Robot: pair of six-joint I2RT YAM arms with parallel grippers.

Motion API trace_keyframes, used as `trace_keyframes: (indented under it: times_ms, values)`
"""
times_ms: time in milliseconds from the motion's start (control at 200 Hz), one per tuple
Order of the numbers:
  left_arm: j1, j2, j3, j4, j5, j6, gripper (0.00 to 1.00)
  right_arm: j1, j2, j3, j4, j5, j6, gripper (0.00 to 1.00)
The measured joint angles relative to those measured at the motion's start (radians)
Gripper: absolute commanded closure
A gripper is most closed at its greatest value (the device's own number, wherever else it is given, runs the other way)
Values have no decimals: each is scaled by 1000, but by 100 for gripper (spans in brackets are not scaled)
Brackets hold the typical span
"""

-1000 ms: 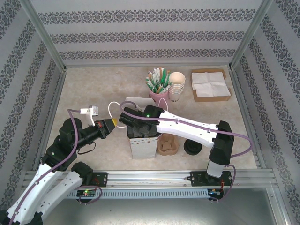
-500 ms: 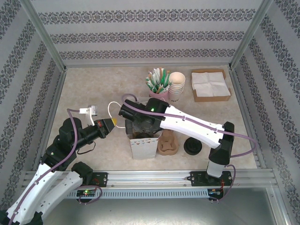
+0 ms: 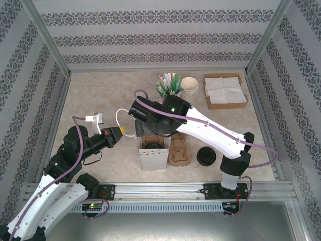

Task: Pack the takeout coffee

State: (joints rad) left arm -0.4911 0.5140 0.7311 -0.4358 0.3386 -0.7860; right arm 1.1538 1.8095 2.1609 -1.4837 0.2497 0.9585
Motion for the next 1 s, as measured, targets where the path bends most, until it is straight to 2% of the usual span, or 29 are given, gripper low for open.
trace_keyframes:
  times_ms: [285,350,999]
  values:
    - [0,8,3,-3,0,0,99,3,0,45,-43,5,-15,21]
    - [0,9,3,-3,0,0,99,6,0,54,-55,8,-18,25]
    - [0,16,14,-8,-4,0,99,49,0,147,-123,38,-23,28]
